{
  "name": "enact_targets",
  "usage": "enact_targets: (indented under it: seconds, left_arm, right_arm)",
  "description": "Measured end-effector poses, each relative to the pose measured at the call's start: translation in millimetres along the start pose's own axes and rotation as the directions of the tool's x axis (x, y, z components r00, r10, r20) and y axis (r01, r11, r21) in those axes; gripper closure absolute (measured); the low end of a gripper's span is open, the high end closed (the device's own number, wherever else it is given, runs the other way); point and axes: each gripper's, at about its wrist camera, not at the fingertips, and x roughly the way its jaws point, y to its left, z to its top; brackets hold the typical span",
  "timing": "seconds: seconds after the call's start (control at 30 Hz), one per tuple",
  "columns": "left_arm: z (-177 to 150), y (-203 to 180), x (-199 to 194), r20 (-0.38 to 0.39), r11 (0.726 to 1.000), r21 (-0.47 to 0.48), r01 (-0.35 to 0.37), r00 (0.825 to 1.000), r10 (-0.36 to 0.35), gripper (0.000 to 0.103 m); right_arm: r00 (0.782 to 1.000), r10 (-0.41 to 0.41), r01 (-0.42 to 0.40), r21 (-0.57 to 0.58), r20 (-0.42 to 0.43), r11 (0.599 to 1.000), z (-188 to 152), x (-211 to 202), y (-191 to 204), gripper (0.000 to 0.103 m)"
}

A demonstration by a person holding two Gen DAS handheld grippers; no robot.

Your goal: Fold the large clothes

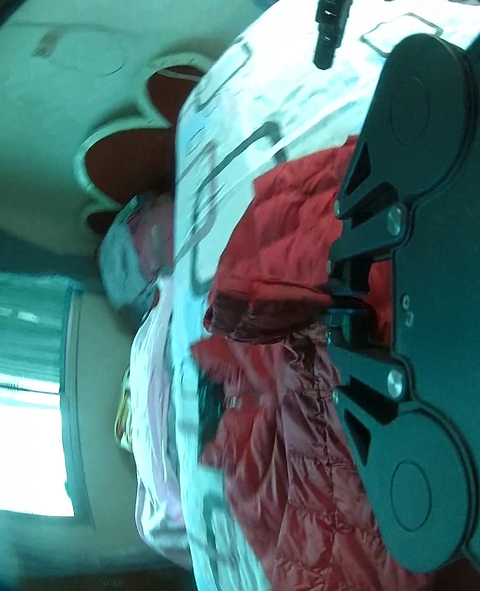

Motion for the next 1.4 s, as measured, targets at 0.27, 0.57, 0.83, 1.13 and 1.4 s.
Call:
enact_targets:
  seconds: [0.27,0.57,0.83,1.13,1.4]
  left_arm:
    - [-11,-27,29,-0.06,0.993,-0.039,0.113,0.992,-0.115,0.012]
    - [-11,68,-49,0.087,0.98,-0.196,-0.032,0.995,0.05,0.055]
    - [-38,186,-67,-0.011,0.913,-0.311,-0.265,0.961,0.276,0.063]
    - [-48,198,-46,-0.043,0.931,-0.28,-0.234,0.972,0.231,0.063]
    - [-54,182,-18,-0.074,0.956,-0.157,-0.248,0.968,0.239,0.061]
  right_arm:
    - [0.999,-0.048,0.048,0.003,0.025,0.999,2,-14,-23,0.015]
    - [0.981,0.195,-0.194,0.018,-0.017,0.981,7,8,20,0.03]
    - [0.919,0.335,-0.327,0.074,-0.21,0.942,-4,91,79,0.036]
    - [0.913,0.352,-0.357,0.014,-0.205,0.934,-6,79,82,0.088]
    - [0.945,0.214,-0.236,-0.067,-0.247,0.969,-24,91,80,0.091]
